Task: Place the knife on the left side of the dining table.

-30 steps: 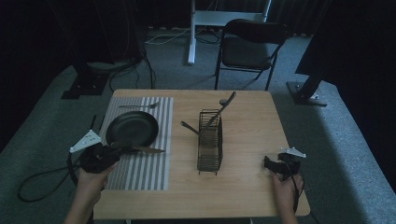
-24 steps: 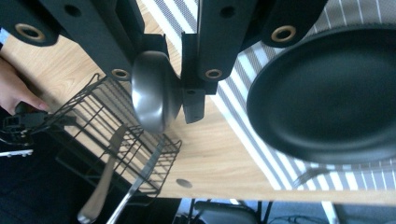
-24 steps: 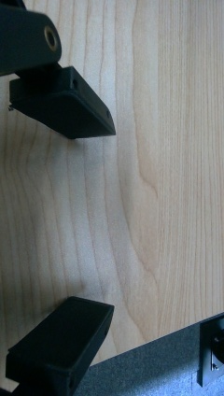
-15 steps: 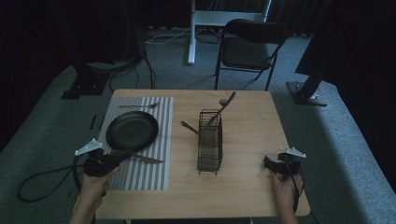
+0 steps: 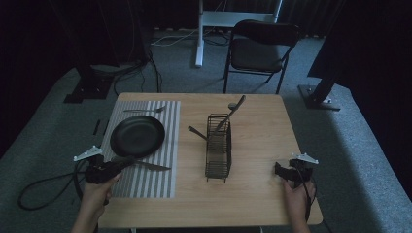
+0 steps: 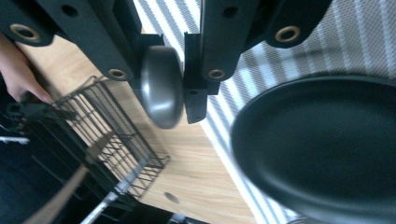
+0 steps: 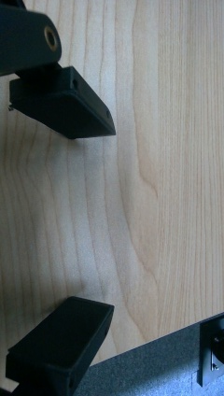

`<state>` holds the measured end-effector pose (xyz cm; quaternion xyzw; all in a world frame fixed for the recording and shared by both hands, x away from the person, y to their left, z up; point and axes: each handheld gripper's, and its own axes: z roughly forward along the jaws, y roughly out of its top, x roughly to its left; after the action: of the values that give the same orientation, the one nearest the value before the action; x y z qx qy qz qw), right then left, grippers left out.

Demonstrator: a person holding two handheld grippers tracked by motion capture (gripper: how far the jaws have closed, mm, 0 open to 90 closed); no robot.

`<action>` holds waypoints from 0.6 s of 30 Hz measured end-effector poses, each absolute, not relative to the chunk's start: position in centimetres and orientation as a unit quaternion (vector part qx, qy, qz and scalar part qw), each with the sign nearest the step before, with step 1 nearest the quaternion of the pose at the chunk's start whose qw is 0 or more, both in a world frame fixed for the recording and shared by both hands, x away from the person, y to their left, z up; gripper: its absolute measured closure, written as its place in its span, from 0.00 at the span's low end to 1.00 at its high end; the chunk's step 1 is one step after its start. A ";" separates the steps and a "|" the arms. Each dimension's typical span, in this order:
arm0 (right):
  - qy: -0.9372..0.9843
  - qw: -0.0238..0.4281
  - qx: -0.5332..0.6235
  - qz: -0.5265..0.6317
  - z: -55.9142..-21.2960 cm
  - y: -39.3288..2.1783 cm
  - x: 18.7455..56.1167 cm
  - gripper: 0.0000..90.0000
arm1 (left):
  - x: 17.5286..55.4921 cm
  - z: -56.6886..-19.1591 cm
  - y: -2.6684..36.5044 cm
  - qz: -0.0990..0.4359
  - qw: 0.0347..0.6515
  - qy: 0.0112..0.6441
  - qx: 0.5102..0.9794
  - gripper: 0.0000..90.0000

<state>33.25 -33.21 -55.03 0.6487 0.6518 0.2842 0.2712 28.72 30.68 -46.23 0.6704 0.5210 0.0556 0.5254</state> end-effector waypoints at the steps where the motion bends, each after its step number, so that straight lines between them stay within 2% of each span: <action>1: 0.652 0.271 0.649 0.284 -55.0 -33.2 33.2 0.13 | 28.7 -46.4 30.8 0.054 0.526 0.524 0.668 0.90; 9: 0.652 0.271 0.649 0.284 -55.0 -33.2 33.2 0.13 | 29.0 -48.2 32.5 0.055 0.521 0.544 0.655 0.82; 12: 0.652 0.271 0.649 0.284 -55.0 -33.2 33.2 0.13 | 29.1 -48.8 33.0 0.070 0.524 0.541 0.654 0.78; 18: 0.652 0.271 0.649 0.284 -55.0 -33.2 33.2 0.13 | 29.4 -50.0 34.0 0.064 0.530 0.548 0.644 0.75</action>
<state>33.24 -33.21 -55.04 0.6486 0.6518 0.2842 0.2715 29.43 33.97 -49.96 0.6441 0.5483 0.0637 0.5297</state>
